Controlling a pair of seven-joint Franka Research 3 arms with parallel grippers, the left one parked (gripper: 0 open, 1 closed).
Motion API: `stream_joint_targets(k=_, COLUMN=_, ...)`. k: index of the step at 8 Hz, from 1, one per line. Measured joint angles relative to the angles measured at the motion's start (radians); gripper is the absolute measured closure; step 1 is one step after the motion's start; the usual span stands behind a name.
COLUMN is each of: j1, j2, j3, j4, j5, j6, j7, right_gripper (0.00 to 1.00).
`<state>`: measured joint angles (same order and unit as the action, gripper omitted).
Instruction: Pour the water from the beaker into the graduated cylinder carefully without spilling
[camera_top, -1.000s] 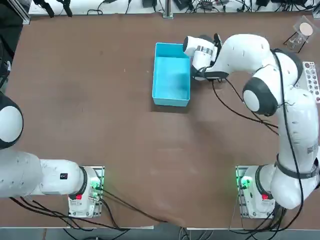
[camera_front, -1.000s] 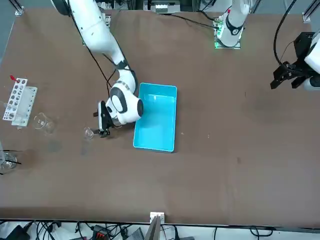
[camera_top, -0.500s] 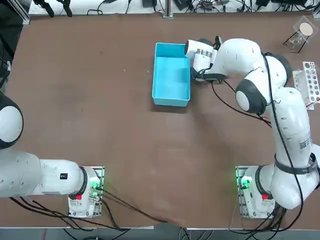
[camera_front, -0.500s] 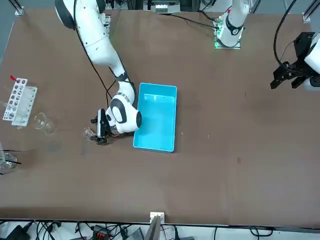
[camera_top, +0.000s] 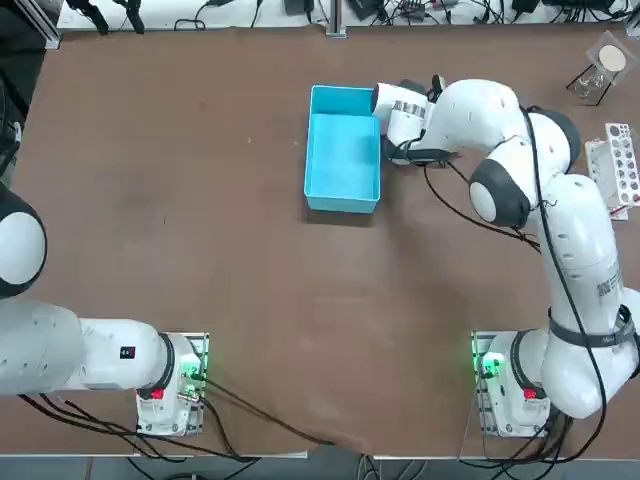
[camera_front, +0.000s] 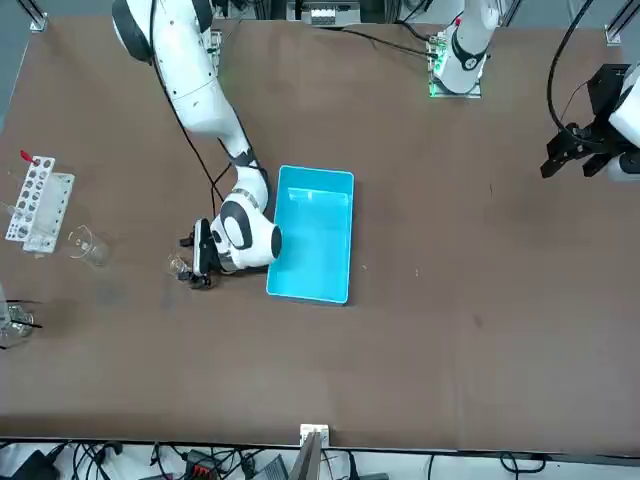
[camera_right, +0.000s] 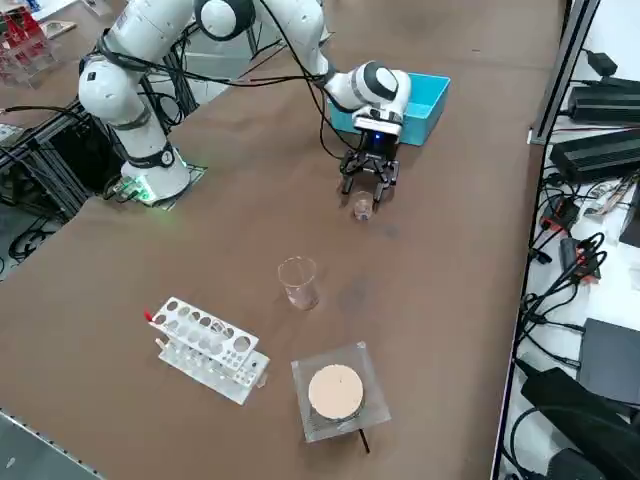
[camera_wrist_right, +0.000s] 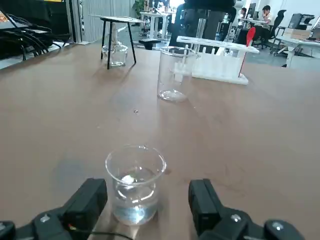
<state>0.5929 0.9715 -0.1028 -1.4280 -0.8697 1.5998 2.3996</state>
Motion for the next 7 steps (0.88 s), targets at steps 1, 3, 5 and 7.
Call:
stream_joint_targets(k=1, j1=-0.001, j2=0.004, j3=-0.003, j4=0.010, j5=-0.005, j6=0.000, j7=0.000, right_gripper=0.00)
stream_joint_targets(k=3, j1=-0.003, j2=0.009, j3=-0.004, j4=0.017, j5=-0.022, j6=0.000, j7=0.001, right_gripper=0.00)
stream_joint_targets(k=5, j1=-0.005, j2=0.029, j3=-0.012, j4=0.017, j5=-0.024, j6=0.000, j7=0.001, right_gripper=0.00)
stream_joint_targets(k=7, j1=-0.010, j2=0.045, j3=-0.017, j4=0.017, j5=-0.024, j6=0.000, j7=0.002, right_gripper=0.02)
